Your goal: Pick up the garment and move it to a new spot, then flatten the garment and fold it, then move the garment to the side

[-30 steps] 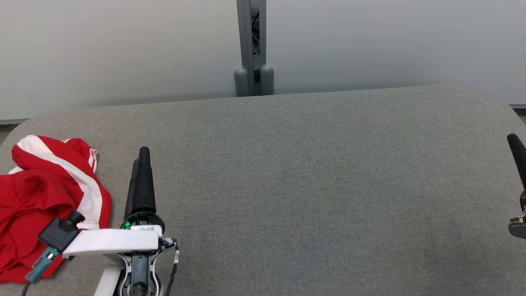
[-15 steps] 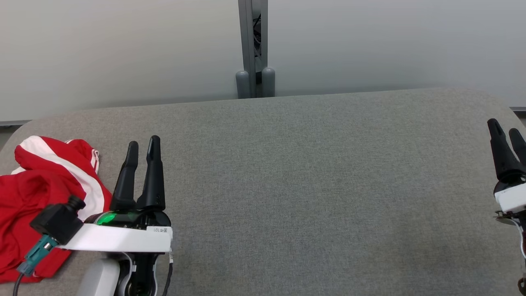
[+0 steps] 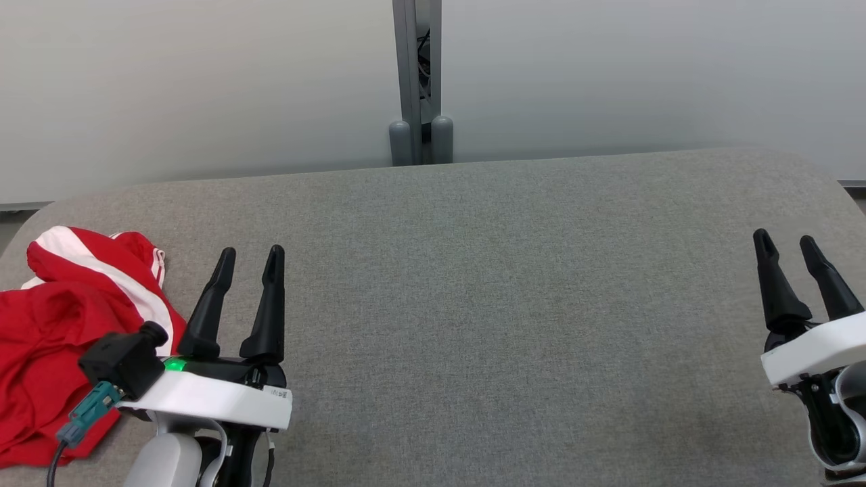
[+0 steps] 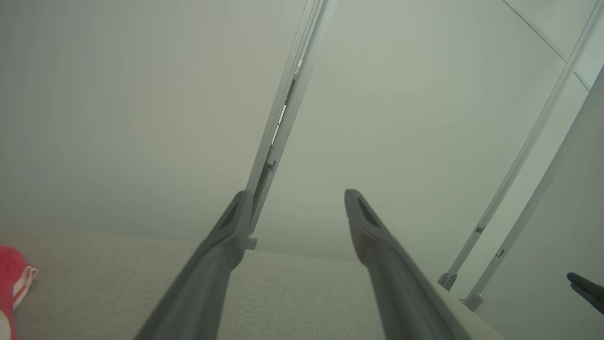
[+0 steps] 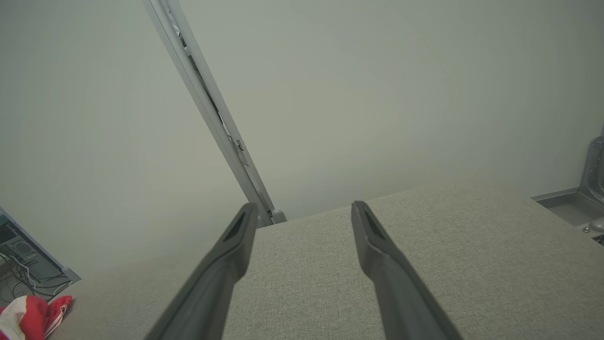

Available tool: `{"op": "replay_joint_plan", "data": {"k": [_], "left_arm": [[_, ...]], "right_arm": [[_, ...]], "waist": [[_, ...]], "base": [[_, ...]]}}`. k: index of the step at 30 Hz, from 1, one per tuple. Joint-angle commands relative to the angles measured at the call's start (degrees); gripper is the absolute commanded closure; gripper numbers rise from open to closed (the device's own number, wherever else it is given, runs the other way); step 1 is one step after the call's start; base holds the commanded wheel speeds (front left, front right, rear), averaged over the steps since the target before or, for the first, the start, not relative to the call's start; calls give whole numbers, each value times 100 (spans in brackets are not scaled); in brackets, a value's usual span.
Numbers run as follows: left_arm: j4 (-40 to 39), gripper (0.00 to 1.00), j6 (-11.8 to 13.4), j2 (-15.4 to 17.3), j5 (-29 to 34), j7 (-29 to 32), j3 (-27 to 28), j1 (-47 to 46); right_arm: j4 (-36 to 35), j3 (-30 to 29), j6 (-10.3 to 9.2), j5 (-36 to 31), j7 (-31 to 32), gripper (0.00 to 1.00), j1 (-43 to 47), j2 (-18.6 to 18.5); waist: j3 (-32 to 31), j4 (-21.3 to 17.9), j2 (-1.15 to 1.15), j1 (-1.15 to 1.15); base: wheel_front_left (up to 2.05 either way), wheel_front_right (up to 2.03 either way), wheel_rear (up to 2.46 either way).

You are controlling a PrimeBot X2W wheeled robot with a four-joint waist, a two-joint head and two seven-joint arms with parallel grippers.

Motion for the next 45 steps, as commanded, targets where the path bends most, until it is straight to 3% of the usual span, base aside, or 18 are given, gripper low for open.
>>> {"op": "replay_joint_plan", "data": {"k": [1, 20, 45], "left_arm": [[11, 0, 57, 41, 228, 69, 62, -14], [412, 0, 300, 58, 1116, 263, 231, 53], [544, 0, 586, 90, 2107, 701, 344, 247]], "right_arm": [[-62, 94, 10, -275, -156, 0, -3, -22], [280, 398, 11, -1358, -839, 0, 265, 291], [300, 456, 12, -2102, -1417, 0, 604, 597]], "waist": [[-3, -2, 0, 0], [-48, -7, 0, 0], [-107, -8, 0, 0]], "base": [[0, 0, 0], [0, 0, 0], [0, 0, 0]]}}
